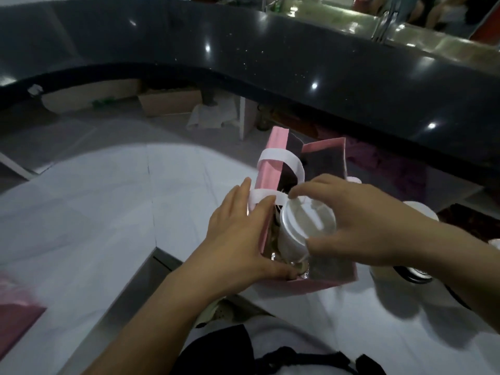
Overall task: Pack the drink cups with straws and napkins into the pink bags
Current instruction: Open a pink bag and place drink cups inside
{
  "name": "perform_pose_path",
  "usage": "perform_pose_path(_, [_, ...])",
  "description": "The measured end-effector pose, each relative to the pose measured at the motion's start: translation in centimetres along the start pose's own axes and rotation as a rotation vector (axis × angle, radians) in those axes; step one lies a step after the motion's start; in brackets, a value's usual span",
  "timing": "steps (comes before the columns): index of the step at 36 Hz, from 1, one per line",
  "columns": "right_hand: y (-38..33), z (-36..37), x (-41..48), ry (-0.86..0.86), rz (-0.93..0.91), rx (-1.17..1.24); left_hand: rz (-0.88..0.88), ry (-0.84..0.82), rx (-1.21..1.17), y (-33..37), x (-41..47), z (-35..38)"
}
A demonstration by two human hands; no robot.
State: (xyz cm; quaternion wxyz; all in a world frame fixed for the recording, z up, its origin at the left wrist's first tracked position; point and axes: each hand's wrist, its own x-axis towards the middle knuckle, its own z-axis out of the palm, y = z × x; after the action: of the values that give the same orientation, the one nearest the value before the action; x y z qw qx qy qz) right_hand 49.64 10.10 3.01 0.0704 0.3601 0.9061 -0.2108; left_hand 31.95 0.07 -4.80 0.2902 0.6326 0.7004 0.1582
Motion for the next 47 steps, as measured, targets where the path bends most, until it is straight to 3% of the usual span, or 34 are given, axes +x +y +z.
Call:
perform_pose_path(16, [1.9,6.1,4.9,-0.159,-0.072,-0.300,-0.036,-0.024,-0.030,-0.7,-0.2,0.2])
perform_pose_path(28, [3.0,7.7,5.1,-0.167,-0.077,-0.265,0.012,-0.015,-0.066,-1.0,-0.2,0.5])
perform_pose_path(47, [2.8,6.8,5.4,-0.348,-0.013,-0.262,0.185,-0.056,-0.125,-1.1,0.4,0.5])
